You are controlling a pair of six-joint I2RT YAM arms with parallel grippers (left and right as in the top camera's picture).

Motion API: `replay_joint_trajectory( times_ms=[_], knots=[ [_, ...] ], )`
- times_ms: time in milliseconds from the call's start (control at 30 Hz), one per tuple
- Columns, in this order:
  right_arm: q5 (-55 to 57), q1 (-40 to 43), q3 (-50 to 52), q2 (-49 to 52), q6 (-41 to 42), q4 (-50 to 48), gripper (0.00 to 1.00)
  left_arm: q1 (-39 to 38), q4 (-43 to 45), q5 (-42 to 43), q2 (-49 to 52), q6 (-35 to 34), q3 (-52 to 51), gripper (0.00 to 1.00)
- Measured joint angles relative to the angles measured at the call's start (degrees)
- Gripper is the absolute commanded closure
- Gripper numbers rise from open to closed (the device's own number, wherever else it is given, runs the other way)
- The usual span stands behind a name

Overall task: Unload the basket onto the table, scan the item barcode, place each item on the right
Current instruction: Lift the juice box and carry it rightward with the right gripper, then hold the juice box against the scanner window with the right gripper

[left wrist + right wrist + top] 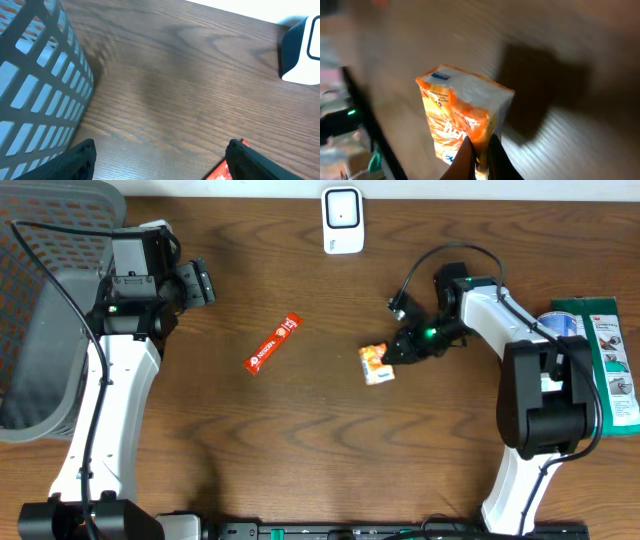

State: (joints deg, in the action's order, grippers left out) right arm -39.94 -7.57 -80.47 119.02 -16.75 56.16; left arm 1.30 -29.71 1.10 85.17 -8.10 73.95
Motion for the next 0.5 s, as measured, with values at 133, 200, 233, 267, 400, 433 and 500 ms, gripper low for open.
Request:
replay_joint_trajectory(
  times_ms=[133,200,233,267,400,433,500],
  knots=[
    [7.98,-0.63,0.02,-4.96,6.12,3.43,0.99,0.0,-0.02,0.0,0.02,0.0,0.0,0.17],
    [12.33,-1.36,0.0,-9.27,8.92,4.85,0.99,0.0,-0.02,0.0,0.0,0.0,0.0,0.17],
    [14.6,-1.9,-0.13,-11.78,10.27,5.68,0.99,0.0,-0.02,0.0,0.02,-0.02,0.0,0.17],
    [17.92,-2.73,-0.55,-15.08,12.0,6.93,0.99,0.0,-0.02,0.0,0.02,0.0,0.0,0.17],
    [29.64,-6.29,-5.75,-24.65,18.08,12.83,0.99,0.0,-0.02,0.0,0.0,0.0,0.0,0.17],
    [32.63,-7.23,-7.65,-26.32,19.58,14.56,0.99,0.0,-0.02,0.0,0.0,0.0,0.0,0.17],
    [38.6,-9.14,-11.54,-28.79,22.18,17.46,0.99,0.0,0.0,0.0,0.0,0.0,0.0,0.18]
  ],
)
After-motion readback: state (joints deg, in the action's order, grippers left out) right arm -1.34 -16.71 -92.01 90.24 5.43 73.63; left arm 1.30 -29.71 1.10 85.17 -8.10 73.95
